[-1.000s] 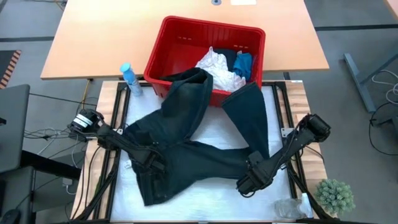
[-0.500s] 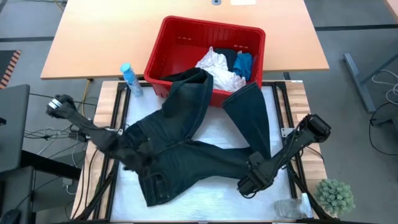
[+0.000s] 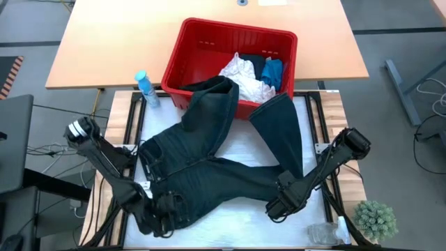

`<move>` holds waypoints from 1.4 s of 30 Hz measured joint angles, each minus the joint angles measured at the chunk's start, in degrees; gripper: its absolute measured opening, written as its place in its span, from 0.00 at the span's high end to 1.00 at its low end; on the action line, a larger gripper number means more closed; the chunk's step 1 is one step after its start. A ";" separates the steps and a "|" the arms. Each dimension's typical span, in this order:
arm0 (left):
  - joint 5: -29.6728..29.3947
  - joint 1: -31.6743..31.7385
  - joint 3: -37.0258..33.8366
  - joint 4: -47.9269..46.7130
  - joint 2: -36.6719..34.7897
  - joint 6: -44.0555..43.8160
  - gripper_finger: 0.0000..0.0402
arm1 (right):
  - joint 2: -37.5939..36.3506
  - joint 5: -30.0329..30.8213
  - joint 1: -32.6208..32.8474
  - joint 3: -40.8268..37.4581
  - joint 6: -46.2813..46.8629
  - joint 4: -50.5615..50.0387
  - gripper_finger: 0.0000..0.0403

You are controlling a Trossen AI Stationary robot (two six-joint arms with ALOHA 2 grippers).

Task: Fold Laundry from Bin
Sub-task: Fold the black pants from the red bin

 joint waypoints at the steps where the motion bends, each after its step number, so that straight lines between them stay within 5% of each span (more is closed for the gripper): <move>1: 0.10 -0.35 0.08 0.59 1.21 -0.49 1.00 | 0.00 0.07 0.01 0.00 -0.04 0.15 0.96; 8: 0.17 -3.86 0.25 4.45 3.92 -1.14 1.00 | 0.00 0.12 0.00 0.00 -2.42 1.06 0.96; 15: 8.48 -5.92 -2.31 5.31 8.19 -5.24 1.00 | 0.00 -0.01 2.42 0.00 -2.51 3.60 0.96; 19: 5.85 -6.28 -2.28 5.59 8.77 -5.07 1.00 | 0.00 -0.18 4.49 0.00 -0.09 4.49 0.96; 34: 13.33 -5.59 -1.88 -11.43 8.41 -7.46 1.00 | 1.75 -7.02 13.74 -0.01 -0.90 6.84 0.96; 42: 15.41 -6.03 -2.00 -12.86 7.82 -11.06 1.00 | 3.80 -7.15 13.64 -1.24 -2.39 10.48 0.94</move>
